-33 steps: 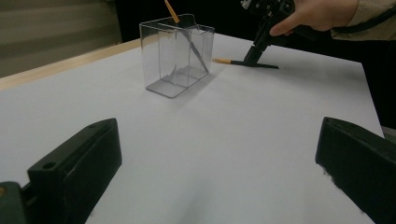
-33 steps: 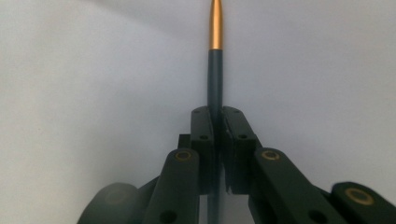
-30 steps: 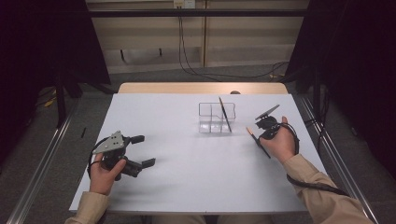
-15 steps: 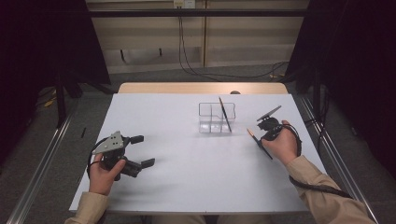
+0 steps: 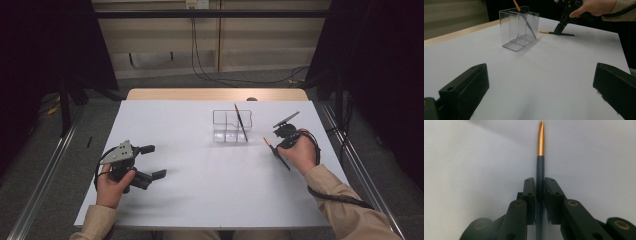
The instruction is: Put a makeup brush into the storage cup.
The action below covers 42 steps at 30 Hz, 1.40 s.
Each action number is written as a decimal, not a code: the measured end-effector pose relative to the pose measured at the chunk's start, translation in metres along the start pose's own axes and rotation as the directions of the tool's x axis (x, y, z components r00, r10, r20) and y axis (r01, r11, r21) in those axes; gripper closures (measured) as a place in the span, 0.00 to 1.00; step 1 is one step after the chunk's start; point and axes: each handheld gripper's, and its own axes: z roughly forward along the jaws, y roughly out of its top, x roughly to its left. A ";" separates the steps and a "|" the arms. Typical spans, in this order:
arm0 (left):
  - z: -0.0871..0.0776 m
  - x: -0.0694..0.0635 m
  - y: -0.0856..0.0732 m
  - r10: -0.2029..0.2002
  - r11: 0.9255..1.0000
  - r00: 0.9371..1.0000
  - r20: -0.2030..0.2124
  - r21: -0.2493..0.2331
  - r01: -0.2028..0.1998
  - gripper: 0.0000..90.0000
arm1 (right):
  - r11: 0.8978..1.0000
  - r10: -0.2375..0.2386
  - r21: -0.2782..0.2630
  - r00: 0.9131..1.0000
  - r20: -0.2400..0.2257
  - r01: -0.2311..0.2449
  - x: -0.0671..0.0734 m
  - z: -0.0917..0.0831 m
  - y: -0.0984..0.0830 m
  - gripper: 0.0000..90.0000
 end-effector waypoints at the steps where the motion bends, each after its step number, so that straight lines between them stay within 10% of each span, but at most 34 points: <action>1: -0.001 0.001 0.000 0.004 1.000 1.000 -0.001 0.003 -0.004 0.00 | 1.000 -0.009 -0.009 1.000 0.006 0.009 0.000 0.000 0.002 0.86; 13: -0.002 0.000 -0.001 0.001 1.000 1.000 -0.005 0.000 -0.001 0.01 | 1.000 -0.013 0.008 1.000 0.001 0.013 0.001 0.003 0.008 0.93; 24: -0.002 -0.001 0.001 0.007 1.000 1.000 -0.008 0.002 -0.007 0.01 | 0.982 0.012 -0.190 0.999 -0.040 -0.019 -0.002 -0.012 -0.001 0.93; 36: -0.003 -0.001 0.001 0.010 1.000 1.000 -0.006 -0.002 -0.010 0.00 | 0.911 0.016 -0.410 0.996 -0.083 -0.049 0.001 -0.029 -0.005 0.93; 42: -0.003 -0.001 0.001 0.009 1.000 1.000 -0.006 -0.001 -0.009 0.00 | 0.854 0.036 -0.513 0.993 -0.116 -0.091 0.000 -0.034 -0.008 0.93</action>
